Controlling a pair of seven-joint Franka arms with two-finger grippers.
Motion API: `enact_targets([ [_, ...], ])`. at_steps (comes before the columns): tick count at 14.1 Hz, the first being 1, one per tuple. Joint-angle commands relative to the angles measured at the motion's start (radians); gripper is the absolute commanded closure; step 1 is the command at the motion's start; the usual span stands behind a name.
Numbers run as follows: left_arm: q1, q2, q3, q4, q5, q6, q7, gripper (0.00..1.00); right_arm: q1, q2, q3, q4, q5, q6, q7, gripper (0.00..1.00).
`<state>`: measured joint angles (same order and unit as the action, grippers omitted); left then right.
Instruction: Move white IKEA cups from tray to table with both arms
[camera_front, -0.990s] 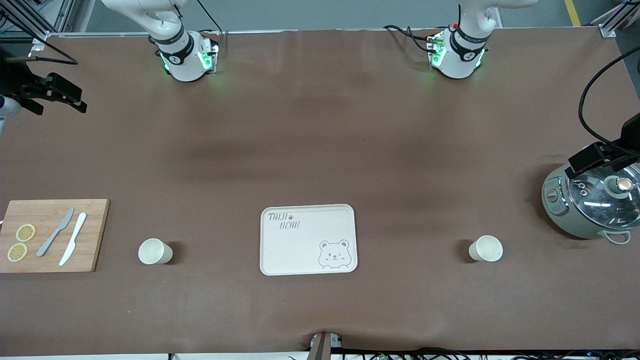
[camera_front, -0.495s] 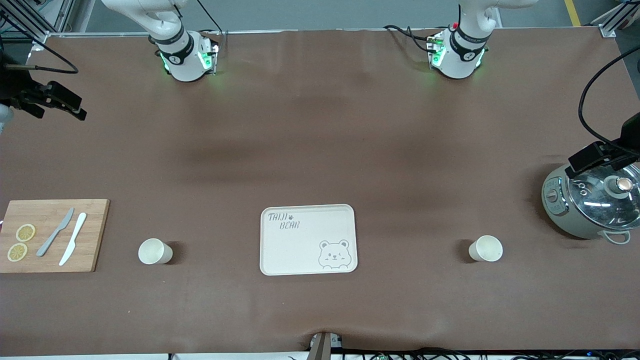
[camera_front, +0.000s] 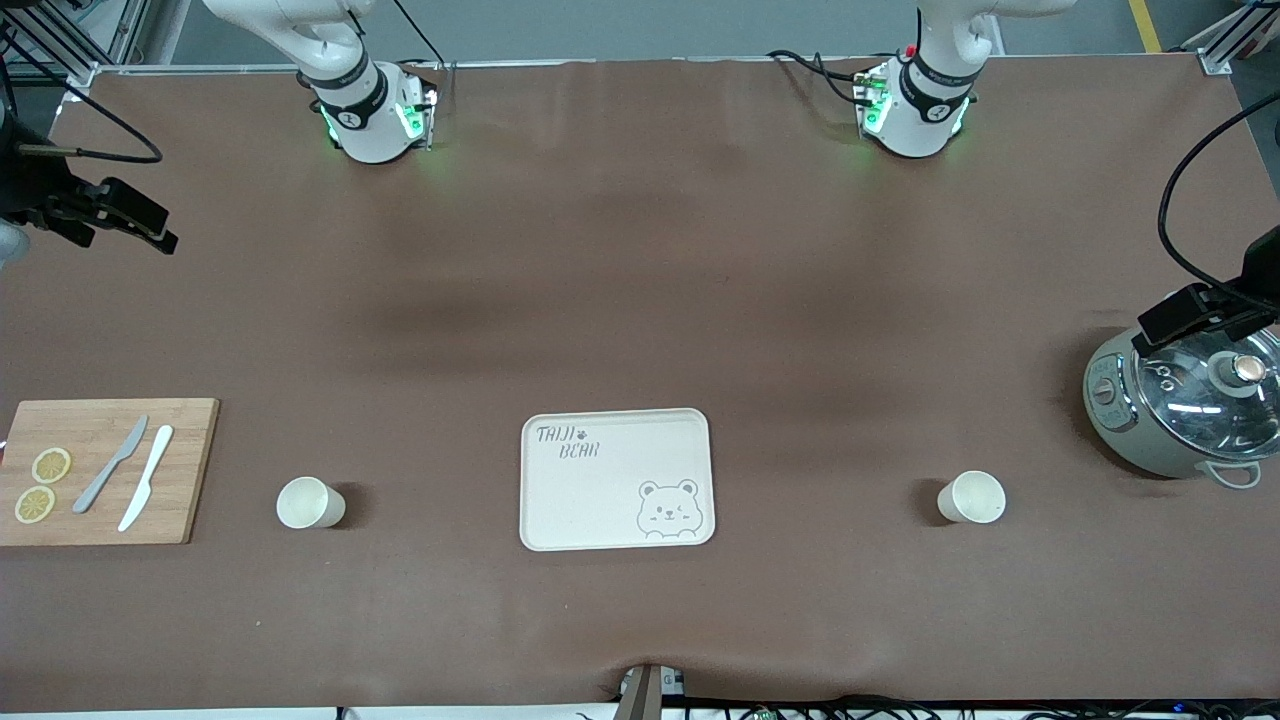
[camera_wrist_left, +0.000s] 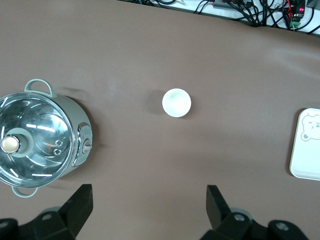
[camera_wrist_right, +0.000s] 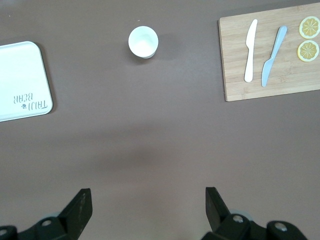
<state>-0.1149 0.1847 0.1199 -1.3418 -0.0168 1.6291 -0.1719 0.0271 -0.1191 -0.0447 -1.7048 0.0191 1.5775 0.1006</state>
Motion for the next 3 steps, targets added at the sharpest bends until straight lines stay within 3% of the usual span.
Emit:
enact_targets([
  [1, -0.003, -0.027, -0.005, -0.023, 0.026, -0.003, 0.02, 0.0, -0.002, 0.016, 0.002, 0.033, -0.018, -0.019, -0.019, 0.0],
  [3, -0.005, -0.027, -0.006, -0.023, 0.026, -0.006, 0.02, 0.0, -0.009, 0.013, 0.0, 0.033, -0.018, -0.042, -0.109, 0.0],
])
